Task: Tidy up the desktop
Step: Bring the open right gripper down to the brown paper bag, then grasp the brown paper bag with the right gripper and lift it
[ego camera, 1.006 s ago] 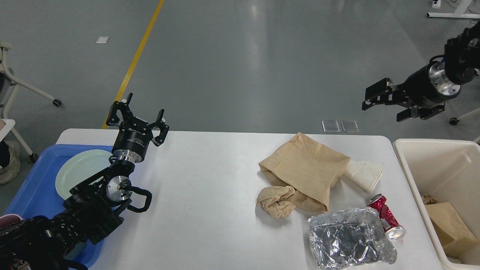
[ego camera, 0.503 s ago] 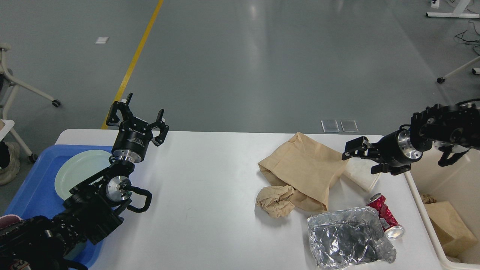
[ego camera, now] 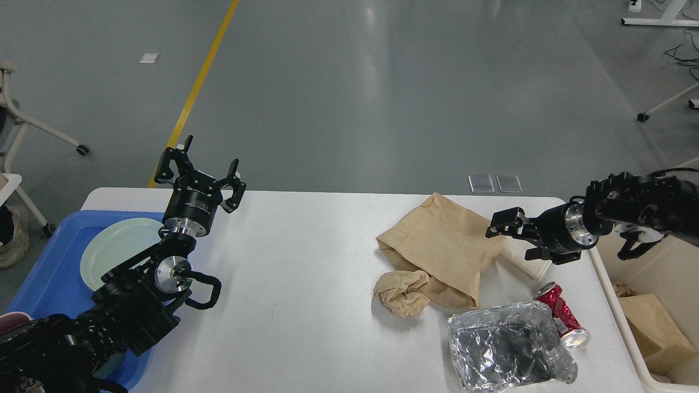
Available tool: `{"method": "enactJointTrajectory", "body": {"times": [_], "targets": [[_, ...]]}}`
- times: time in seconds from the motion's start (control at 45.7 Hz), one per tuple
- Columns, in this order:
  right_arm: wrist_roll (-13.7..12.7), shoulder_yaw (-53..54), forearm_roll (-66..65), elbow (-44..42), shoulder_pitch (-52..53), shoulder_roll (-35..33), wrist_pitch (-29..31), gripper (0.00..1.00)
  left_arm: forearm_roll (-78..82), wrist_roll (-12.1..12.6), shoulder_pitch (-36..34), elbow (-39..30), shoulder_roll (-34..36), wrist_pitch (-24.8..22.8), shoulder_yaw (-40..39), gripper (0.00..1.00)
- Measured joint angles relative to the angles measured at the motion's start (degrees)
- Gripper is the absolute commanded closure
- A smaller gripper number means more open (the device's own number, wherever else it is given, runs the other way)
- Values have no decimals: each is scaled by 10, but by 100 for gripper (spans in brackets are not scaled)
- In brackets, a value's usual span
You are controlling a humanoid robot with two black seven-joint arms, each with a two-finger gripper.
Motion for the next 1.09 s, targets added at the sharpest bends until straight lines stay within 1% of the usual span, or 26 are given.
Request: {"method": "enactJointTrajectory", "body": {"times": [0.131,0.197,0.416,0.503,0.525,0.547,0.591,0.635,0.678,0.744,0.766,1.094], "targets": [[0,2,0,-13,-17,28,-2,0,0,0,0,0,0,0,0,3],[0,5,2,-33,-34,41,-9,0,0,0,0,0,0,0,0,3],[0,36,12,-73,-67,49,-23,0,0,0,0,0,0,0,0,3],[0,46,13,-92,-83,59,-35,5,0,0,0,0,0,0,0,3],[1,48,13,-95,-86,61,-40,10,0,0,0,0,0,0,0,3],[1,49,13,-98,-90,62,-45,20,0,0,0,0,0,0,0,3],[1,49,13,-100,-94,64,-53,44,0,0,0,0,0,0,0,3],[1,50,13,-102,-96,64,-59,62,0,0,0,0,0,0,0,3],[1,50,13,-102,-98,65,-62,78,0,0,0,0,0,0,0,3],[1,50,13,-102,-99,65,-63,97,0,0,0,0,0,0,0,3],[1,50,13,-101,-99,65,-63,100,0,0,0,0,0,0,0,3],[1,50,16,-97,-89,81,-51,100,0,0,0,0,0,0,0,3]]}}
